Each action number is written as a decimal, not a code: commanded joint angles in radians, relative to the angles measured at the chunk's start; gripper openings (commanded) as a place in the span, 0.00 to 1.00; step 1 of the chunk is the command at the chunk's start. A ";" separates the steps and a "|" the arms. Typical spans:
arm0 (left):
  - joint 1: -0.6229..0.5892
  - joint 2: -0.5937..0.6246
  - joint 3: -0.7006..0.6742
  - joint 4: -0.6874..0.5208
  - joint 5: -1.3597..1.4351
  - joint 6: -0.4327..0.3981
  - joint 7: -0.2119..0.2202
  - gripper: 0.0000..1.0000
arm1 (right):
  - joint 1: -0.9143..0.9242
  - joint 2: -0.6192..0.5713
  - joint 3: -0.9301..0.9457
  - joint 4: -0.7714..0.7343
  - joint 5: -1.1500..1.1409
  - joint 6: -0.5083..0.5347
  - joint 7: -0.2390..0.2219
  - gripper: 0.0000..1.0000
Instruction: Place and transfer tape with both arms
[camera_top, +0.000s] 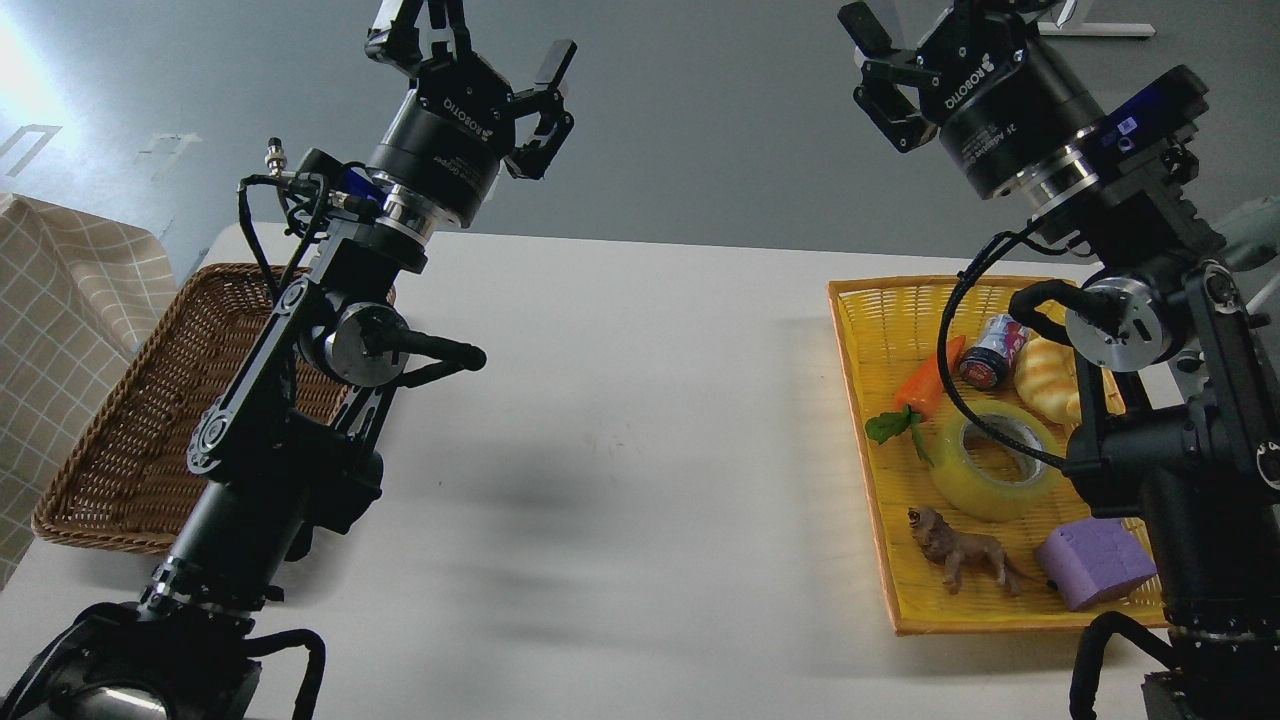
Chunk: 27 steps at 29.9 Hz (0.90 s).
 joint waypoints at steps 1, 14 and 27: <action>0.003 -0.006 0.000 0.000 -0.002 0.010 0.007 0.99 | -0.011 0.000 0.002 0.005 0.000 0.000 0.002 1.00; 0.007 -0.006 0.005 0.000 -0.003 0.033 0.005 0.99 | -0.026 0.000 0.002 0.013 0.000 0.000 0.002 1.00; 0.024 -0.008 0.005 -0.004 -0.006 0.034 0.007 0.99 | -0.031 0.000 -0.004 0.014 0.000 0.000 -0.002 1.00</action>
